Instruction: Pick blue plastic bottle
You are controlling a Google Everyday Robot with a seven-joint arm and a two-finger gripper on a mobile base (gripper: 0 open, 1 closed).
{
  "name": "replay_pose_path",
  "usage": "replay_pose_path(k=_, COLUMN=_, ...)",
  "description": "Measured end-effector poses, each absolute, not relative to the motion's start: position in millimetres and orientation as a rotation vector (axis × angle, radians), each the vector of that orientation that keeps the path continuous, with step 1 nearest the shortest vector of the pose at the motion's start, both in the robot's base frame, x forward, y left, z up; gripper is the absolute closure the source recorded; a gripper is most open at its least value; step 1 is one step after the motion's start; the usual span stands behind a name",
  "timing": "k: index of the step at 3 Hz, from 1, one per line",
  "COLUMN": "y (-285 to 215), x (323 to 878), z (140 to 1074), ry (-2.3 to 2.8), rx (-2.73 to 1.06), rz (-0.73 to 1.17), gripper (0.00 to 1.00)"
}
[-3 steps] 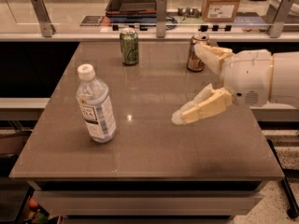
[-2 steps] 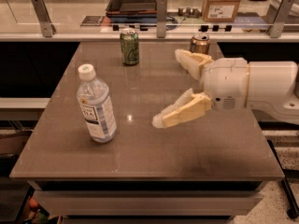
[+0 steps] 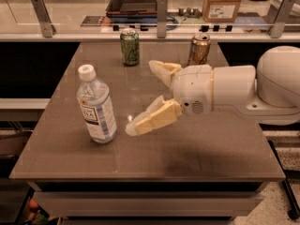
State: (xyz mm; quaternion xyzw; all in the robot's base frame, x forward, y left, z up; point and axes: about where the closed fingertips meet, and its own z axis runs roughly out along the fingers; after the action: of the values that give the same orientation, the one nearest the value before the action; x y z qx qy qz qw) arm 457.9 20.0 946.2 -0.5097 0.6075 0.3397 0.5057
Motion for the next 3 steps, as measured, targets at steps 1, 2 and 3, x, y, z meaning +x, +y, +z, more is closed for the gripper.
replay_pose_path(k=1, y=40.0, x=458.8, z=938.2, ry=1.482, rx=-1.276, rz=0.824, gripper=0.0)
replay_pose_path(k=2, y=41.8, x=458.3, z=938.1, ry=1.481, rx=-1.281, rz=0.825, gripper=0.0)
replay_pose_path(k=3, y=40.7, x=465.5, z=933.6, ry=1.492, rx=-1.262, rz=0.858, gripper=0.0)
